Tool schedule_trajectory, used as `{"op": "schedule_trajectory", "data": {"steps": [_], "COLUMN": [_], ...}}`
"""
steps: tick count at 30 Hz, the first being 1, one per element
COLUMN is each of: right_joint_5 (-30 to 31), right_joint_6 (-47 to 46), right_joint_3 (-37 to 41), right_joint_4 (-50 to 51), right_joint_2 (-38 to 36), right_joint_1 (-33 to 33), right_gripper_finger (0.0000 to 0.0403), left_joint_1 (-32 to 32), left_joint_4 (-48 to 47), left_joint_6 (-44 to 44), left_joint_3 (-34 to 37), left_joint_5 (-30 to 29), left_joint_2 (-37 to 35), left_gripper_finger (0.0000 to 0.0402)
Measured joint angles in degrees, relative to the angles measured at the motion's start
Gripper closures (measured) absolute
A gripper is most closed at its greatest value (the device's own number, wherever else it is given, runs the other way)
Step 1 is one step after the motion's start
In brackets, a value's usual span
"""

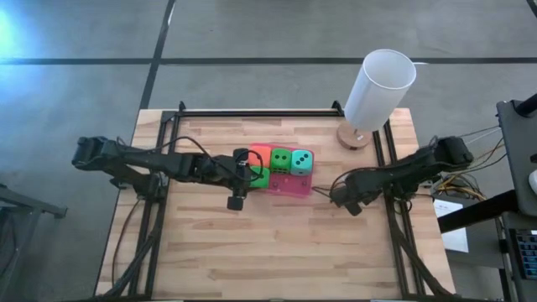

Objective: Pick & Place Dice
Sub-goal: Put the small blue die into the pink bin

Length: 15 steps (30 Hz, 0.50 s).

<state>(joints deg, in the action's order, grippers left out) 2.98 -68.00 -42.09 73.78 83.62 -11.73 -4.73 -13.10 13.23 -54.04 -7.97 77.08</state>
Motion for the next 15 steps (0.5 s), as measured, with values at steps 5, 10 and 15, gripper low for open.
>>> {"op": "schedule_trajectory", "data": {"steps": [5,10,15], "right_joint_5": [-0.31,-0.44,-0.76], "right_joint_6": [5.87,8.32,8.63], "right_joint_3": [0.13,0.15,0.13], "right_joint_4": [0.89,1.00,2.16], "right_joint_2": [4.82,8.62,11.73], "right_joint_1": [1.86,3.68,4.13], "right_gripper_finger": [0.0369,0.0369,0.0369], "left_joint_1": [0.00,0.00,0.00], "left_joint_4": [0.00,0.02,0.15], "left_joint_6": [0.00,0.00,0.00], "left_joint_3": [0.00,0.00,-0.02], "left_joint_5": [0.00,0.00,0.00], "left_joint_2": [0.00,0.00,0.00], "left_gripper_finger": [0.0228,0.0218,0.0210]}}
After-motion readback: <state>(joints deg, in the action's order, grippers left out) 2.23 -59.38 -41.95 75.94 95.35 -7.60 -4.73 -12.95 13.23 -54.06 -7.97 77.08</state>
